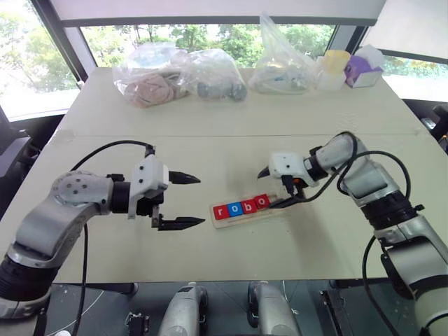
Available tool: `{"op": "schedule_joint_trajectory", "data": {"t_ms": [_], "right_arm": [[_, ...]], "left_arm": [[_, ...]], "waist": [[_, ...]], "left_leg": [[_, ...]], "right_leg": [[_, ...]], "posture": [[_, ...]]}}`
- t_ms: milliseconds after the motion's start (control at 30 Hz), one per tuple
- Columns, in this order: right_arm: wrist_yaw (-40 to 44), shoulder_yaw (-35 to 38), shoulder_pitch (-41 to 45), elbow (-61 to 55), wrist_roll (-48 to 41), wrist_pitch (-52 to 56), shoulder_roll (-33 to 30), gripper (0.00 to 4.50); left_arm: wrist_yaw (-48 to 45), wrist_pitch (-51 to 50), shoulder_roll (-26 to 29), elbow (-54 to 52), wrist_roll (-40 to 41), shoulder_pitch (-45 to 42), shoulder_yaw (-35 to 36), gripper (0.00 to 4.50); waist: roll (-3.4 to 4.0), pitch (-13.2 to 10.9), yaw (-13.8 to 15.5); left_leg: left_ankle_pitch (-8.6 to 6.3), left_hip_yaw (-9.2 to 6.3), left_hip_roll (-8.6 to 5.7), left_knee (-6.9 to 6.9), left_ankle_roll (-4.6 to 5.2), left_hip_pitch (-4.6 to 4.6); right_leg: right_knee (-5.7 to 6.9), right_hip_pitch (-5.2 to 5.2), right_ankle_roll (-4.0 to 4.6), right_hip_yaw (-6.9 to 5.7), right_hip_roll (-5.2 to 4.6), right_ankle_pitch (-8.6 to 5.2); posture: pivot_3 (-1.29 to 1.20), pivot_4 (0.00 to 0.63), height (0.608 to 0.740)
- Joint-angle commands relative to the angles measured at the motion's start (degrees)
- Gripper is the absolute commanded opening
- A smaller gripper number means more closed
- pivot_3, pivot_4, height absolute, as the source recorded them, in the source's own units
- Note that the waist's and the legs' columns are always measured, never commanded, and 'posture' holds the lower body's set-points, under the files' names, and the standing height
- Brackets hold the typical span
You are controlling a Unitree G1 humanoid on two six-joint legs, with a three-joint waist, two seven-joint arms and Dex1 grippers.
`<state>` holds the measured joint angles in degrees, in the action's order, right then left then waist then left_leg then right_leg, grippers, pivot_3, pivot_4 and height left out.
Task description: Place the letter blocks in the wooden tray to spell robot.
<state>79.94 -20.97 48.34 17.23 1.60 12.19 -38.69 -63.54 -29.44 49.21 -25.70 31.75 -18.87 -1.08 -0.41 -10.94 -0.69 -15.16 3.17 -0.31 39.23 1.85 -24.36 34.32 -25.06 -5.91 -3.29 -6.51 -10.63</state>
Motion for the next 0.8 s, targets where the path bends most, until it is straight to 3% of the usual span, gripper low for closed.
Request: {"op": "schedule_joint_trajectory", "data": {"t_ms": [33, 433, 800], "right_arm": [[-3.7, 3.1, 2.5, 2.6, -0.1, -0.7, 0.9, 4.45], [-10.8, 2.2, 1.6, 9.1, 3.8, -7.8, 2.5, 4.45], [-5.7, 2.1, -1.3, 4.5, 2.9, -6.0, 1.0, 4.45]], "left_arm": [[0.1, 0.8, -0.1, -0.7, -0.1, -1.1, 0.4, 4.50], [-0.1, 0.6, -0.4, -0.6, 0.0, -1.5, 0.3, 4.50], [-0.1, 0.5, -0.6, -0.4, -0.1, -1.9, 0.1, 4.50]], "waist": [[0.00, 0.0, 0.1], [0.00, 0.0, 0.0], [0.00, 0.0, 0.0]], "left_leg": [[0.01, -0.01, 0.00, 0.00, -0.01, 0.00], [0.01, -0.01, 0.00, 0.00, -0.01, -0.01], [0.01, -0.01, 0.00, 0.00, -0.01, 0.00]], "right_leg": [[0.00, 0.00, 0.00, 0.00, 0.01, 0.00], [0.01, 0.00, -0.01, 0.00, 0.01, 0.01], [0.03, 0.01, -0.01, 0.00, 0.02, 0.01]], "posture": [[0.00, 0.150, 0.740], [0.00, 0.150, 0.740], [0.00, 0.150, 0.740]]}}
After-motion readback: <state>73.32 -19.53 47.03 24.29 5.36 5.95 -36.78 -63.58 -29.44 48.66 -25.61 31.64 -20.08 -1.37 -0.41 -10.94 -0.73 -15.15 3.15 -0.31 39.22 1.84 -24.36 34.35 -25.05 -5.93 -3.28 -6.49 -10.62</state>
